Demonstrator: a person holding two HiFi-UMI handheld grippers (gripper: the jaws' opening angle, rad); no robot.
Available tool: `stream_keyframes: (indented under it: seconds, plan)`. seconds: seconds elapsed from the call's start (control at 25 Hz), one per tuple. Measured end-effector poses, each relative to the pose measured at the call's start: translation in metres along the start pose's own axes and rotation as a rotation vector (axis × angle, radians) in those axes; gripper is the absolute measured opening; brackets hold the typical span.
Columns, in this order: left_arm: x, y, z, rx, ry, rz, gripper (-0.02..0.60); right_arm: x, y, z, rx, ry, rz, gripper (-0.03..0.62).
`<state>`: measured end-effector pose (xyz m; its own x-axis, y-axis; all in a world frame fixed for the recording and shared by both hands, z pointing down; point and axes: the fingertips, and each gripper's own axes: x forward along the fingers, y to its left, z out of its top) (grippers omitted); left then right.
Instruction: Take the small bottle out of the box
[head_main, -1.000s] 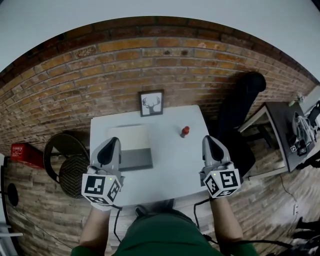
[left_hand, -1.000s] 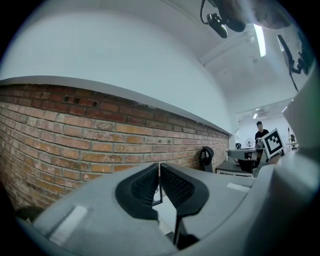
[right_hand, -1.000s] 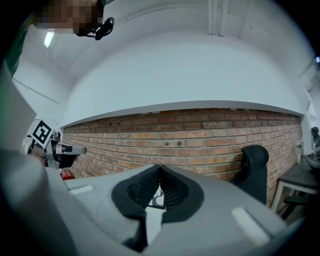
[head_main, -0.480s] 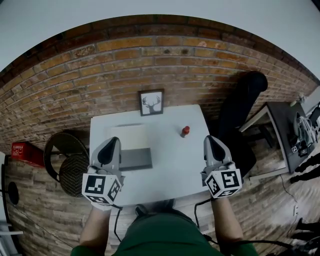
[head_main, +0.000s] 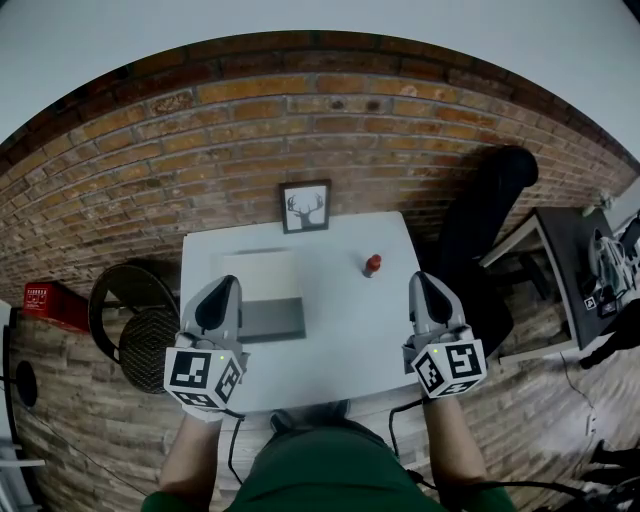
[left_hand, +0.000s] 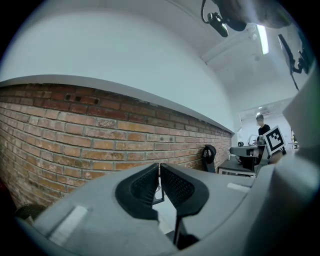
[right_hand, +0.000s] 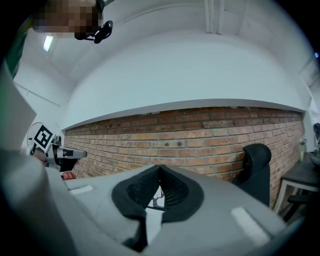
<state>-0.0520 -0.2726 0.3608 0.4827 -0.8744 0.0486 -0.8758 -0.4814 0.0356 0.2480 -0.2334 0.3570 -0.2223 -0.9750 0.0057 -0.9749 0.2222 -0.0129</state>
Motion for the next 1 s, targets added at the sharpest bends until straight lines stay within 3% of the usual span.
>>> stream_keyframes:
  seconds: [1.0]
  plan:
    - [0.007, -0.015, -0.009, 0.004, 0.025, -0.037, 0.014, -0.009, 0.0, 0.001, -0.003, -0.006, 0.014, 0.003]
